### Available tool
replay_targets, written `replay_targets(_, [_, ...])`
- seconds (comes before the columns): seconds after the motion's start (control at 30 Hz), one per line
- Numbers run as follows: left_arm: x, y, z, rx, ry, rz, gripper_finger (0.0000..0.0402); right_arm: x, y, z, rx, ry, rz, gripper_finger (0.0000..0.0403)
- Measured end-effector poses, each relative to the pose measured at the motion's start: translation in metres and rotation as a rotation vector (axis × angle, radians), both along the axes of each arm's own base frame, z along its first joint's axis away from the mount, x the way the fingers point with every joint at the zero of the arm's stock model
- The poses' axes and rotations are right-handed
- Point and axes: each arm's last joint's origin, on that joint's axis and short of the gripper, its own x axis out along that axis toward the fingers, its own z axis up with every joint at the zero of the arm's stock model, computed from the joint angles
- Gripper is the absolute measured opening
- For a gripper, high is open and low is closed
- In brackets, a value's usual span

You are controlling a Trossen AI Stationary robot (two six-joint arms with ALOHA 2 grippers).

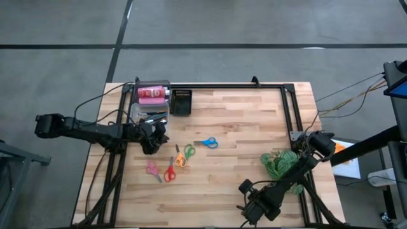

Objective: Pick & Place Paint Supplies
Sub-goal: Put the black paint brush into the transparent bin

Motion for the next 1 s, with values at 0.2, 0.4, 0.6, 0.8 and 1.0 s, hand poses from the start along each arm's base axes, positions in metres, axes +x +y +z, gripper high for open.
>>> replay_targets(0.2, [0.000,0.000,0.000,0.001,-0.001,0.000,0.0095,0.000,0.000,0.000,-0.004,-0.004,-0.001,0.0024])
replay_targets(0.4, [0.000,0.000,0.000,0.002,-0.002,-0.002,0.0095,0.000,-0.001,0.001,-0.004,-0.011,-0.001,0.0024])
replay_targets(0.6, [0.000,0.000,0.000,0.003,-0.002,-0.002,0.0095,0.003,-0.002,0.007,-0.010,-0.073,-0.008,0.0024])
replay_targets(0.8, [0.000,0.000,0.001,0.002,-0.002,-0.002,0.0095,0.003,-0.006,0.019,-0.008,-0.105,-0.015,0.0024])
replay_targets(1.0, [0.000,0.000,0.001,0.002,-0.001,-0.001,0.0095,0.004,-0.013,0.036,-0.006,-0.163,-0.032,0.0024])
